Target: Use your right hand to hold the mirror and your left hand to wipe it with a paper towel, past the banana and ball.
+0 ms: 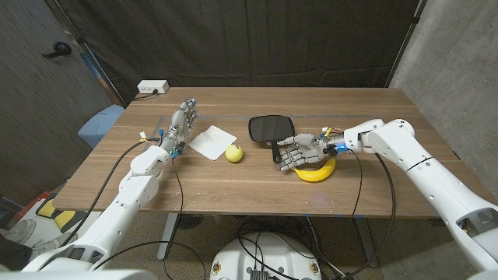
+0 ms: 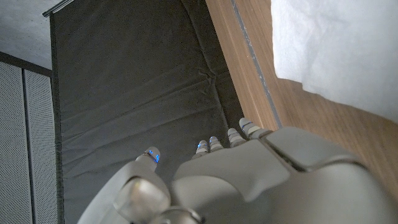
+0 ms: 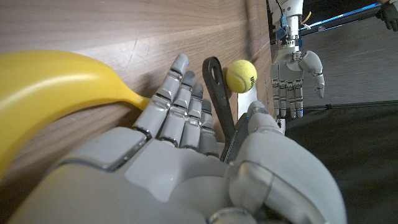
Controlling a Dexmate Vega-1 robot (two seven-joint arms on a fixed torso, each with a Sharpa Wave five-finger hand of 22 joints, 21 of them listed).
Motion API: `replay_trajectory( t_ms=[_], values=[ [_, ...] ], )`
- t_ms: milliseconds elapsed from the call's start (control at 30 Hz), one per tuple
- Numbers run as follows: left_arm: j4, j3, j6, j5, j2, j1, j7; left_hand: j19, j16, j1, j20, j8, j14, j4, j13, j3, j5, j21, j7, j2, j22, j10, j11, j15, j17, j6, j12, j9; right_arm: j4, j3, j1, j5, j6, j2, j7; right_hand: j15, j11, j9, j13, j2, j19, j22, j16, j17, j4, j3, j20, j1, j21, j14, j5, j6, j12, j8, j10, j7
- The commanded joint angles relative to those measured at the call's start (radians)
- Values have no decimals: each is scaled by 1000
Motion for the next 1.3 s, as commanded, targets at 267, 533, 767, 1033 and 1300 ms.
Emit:
replay_trajectory(
  t_ms=[267,533,767,1033,1300],
  values=[
    [-7,-3,-4,-6,2,9,4,3,0,-4,-19,-1,-80,1,5,2,-4,-6,5,80,2,-52,7,-34,2,-81,-1,4,50,-72,56,-40,25,34,65,-2,0,3,4,-9,13,4,4,2,2,-3,-7,10,5,16,6,12,2,2,17,39],
    [1,-2,-10,-6,1,6,1,2,0,-4,-19,-2,-80,1,5,2,-4,-7,4,80,2,-52,8,-35,2,-82,-1,4,63,-123,78,-80,13,34,77,21,7,3,5,-21,-7,6,-7,4,10,-16,14,4,-1,-10,6,-3,-8,-5,1,42],
    [-1,-3,-5,-5,2,7,6,3,0,-4,-19,-1,-80,0,5,2,-4,-7,3,80,2,-53,8,-35,2,-81,-1,4,79,-138,87,-87,1,51,86,42,20,4,5,-36,-26,6,-14,5,26,-38,40,-19,-9,-52,6,-30,-21,-14,-35,51],
    [3,-2,-1,-4,1,4,8,2,0,-4,-18,-2,-81,0,5,3,-4,-8,4,80,2,-54,8,-35,2,-83,-2,4,90,-116,80,-77,15,79,75,30,15,4,6,-41,0,7,-3,5,31,-48,22,-25,1,-31,9,-23,-12,-9,-19,50],
    [11,-2,0,-6,-1,-2,6,3,0,-4,-18,-2,-82,0,5,3,-4,-9,6,80,2,-55,8,-34,2,-84,-2,5,93,-117,85,-87,41,88,71,-15,-10,4,5,8,30,12,8,4,11,-13,-16,47,19,21,22,10,0,4,21,29]
  ],
)
